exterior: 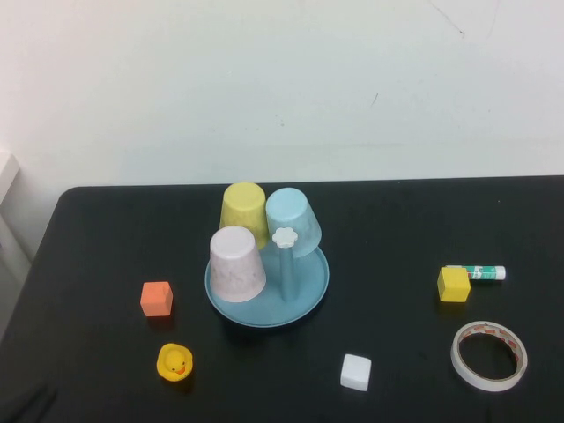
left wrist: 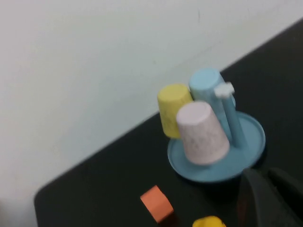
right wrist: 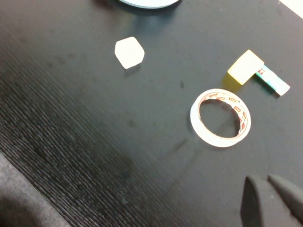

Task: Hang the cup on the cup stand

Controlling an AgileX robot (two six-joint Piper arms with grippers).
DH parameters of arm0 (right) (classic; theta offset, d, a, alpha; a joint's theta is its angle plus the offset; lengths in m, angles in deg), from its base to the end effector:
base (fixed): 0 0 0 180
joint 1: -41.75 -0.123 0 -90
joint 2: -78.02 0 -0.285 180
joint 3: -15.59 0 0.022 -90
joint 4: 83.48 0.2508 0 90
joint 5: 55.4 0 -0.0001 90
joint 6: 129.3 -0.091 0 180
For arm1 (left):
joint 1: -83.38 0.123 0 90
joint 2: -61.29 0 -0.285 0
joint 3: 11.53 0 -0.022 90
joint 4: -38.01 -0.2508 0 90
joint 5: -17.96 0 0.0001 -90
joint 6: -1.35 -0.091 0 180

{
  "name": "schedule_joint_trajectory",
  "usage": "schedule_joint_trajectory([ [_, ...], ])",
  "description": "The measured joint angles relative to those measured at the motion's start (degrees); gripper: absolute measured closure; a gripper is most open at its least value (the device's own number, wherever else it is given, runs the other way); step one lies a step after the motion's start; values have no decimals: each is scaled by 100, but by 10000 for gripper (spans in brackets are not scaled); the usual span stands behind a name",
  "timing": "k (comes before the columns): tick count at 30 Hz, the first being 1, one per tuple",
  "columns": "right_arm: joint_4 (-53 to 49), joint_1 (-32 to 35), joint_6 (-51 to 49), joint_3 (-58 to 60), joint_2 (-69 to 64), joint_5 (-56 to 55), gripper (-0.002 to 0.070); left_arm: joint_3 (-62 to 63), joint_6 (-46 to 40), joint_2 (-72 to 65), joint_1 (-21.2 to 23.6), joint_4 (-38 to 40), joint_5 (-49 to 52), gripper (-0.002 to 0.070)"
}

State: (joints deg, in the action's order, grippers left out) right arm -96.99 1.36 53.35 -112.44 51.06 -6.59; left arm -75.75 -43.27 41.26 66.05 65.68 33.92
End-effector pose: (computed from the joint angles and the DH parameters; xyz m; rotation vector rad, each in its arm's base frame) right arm 0.0556 0.0263 0.2680 -0.8787 2.0225 0.0840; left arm 0.0622 -0.0316 0.2543 0.6091 1.6068 -0.1031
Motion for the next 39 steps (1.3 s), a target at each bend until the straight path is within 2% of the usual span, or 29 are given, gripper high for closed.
schedule_joint_trajectory([
  [4,0,0,0,0,0,0,677,-374,12,0,0,0,-358,675],
  [9,0,0,0,0,0,0,677,-977,21,88,0,41,-1326,675],
  [13,0,0,-22,0,0,0,678,-1405,21,645,215,123,-1766,675],
  [21,0,0,-22,0,0,-14,678,-1414,-11,1279,937,302,-997,675],
  [28,0,0,-34,0,0,-18,678,-1414,98,1301,1143,249,-228,675],
  [30,0,0,-70,0,0,-18,678,-1414,689,1301,1143,-169,-30,675],
  [35,0,0,-92,0,0,-18,678,-1403,3715,1301,1143,-2054,223,675],
  [37,0,0,-92,0,0,-18,678,-1403,4303,1301,1143,-2489,223,675],
  [39,0,0,-104,0,0,-18,678,-1403,4426,1301,1143,-2599,223,675],
])
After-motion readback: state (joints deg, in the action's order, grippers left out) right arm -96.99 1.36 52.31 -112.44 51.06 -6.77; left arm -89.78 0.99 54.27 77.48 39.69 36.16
